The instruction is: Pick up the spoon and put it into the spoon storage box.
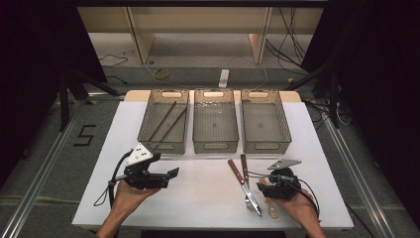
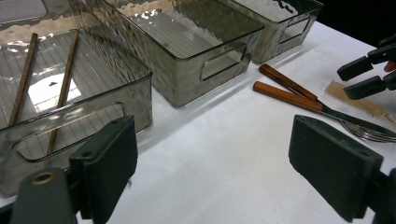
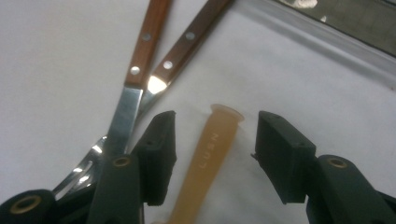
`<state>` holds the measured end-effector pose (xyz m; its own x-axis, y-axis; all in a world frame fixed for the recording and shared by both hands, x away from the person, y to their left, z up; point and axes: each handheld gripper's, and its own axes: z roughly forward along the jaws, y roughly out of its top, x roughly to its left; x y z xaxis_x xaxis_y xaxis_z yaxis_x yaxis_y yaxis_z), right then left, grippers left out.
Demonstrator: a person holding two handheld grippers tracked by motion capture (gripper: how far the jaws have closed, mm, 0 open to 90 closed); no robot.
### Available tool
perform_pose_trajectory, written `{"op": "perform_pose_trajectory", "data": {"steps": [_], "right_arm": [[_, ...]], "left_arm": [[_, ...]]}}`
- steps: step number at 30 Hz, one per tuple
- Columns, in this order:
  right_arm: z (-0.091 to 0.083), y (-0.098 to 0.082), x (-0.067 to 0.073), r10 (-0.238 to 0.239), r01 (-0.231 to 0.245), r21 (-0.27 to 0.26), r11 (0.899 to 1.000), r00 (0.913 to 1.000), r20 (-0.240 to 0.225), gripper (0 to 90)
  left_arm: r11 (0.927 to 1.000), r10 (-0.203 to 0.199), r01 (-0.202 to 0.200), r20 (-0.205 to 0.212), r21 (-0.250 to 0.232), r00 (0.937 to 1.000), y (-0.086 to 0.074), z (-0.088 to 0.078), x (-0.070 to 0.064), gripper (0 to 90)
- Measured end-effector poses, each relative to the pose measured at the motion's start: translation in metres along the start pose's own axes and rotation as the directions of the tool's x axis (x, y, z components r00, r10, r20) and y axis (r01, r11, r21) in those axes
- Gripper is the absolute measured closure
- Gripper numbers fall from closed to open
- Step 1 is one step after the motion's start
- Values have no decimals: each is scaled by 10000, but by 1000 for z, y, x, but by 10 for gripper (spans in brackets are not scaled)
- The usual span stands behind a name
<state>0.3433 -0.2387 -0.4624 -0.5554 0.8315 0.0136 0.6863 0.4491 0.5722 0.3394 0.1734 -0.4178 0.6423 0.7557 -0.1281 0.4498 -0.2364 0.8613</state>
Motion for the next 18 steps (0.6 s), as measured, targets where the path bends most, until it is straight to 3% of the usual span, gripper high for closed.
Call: {"op": "perform_pose_trajectory", "data": {"steps": [7, 18], "right_arm": [[2, 2, -2, -113, 121, 499, 9987, 9998, -175, 519], [6, 3, 4, -601, 601, 1380, 9886, 9982, -43, 604]], "left_arm": [[9998, 175, -174, -21, 66, 9998, 0, 0, -2, 154], [9996, 237, -237, -8, -152, 9997, 0, -3, -4, 154]]}}
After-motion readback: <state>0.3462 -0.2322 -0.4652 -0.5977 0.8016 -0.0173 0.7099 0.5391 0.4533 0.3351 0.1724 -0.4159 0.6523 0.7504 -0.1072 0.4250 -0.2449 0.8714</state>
